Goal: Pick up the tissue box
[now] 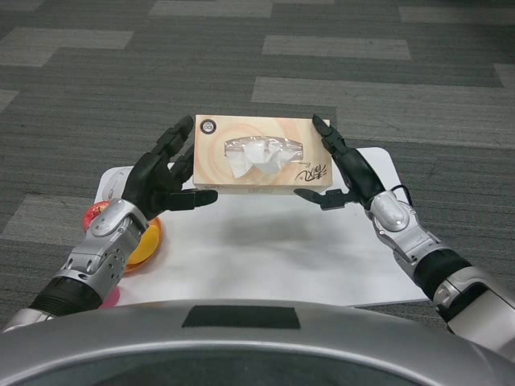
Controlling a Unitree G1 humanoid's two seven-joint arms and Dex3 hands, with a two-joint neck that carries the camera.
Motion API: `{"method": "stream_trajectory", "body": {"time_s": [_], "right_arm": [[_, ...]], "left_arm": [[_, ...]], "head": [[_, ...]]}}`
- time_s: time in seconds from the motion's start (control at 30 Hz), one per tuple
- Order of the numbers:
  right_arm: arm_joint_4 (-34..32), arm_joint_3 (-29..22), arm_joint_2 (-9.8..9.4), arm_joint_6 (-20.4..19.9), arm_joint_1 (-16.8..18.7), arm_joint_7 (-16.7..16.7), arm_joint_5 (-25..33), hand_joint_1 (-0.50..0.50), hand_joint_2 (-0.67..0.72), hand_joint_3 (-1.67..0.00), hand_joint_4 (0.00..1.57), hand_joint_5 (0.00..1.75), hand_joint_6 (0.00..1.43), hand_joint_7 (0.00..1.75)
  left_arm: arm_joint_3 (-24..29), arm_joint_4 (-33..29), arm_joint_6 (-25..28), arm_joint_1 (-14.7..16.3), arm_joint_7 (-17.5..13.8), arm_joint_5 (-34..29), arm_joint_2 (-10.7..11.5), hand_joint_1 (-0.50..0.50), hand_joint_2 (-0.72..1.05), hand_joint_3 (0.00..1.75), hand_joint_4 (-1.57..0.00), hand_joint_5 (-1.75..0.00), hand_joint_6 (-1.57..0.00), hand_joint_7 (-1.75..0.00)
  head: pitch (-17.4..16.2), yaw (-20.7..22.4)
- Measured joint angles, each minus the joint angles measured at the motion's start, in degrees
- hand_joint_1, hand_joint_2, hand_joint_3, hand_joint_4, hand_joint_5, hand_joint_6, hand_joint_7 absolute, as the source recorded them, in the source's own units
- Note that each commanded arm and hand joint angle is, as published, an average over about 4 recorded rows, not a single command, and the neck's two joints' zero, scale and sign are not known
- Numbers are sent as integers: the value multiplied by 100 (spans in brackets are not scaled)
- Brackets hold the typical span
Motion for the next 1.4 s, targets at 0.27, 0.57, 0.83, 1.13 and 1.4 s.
{"method": "stream_trajectory", "body": {"time_s": [0.27,0.57,0.83,1.13,1.4], "right_arm": [[-93,-6,-33,0,3,-28,1,-46,-54,-63,0,58,0,0],[-114,-8,-42,0,3,-29,1,-46,-54,-63,0,58,0,0],[-118,-8,-43,0,4,-29,1,-46,-54,-59,0,58,0,0],[-150,-8,-61,0,4,-30,1,-46,-54,-63,0,58,0,0],[-180,-9,-66,0,5,-34,1,-45,-54,-63,0,58,0,0]], "left_arm": [[0,-1,39,3,0,2,1,50,96,9,0,0,0,0],[0,-1,52,5,0,2,3,50,96,11,0,0,0,0],[0,-1,56,5,0,2,3,50,96,9,0,0,0,0],[0,-1,56,6,0,2,3,50,96,11,0,0,0,0],[4,-1,56,7,1,1,9,50,96,13,0,0,0,0]], "head": [[-3,-12],[-8,-14],[-16,-11],[-8,-6],[-16,-12]]}}
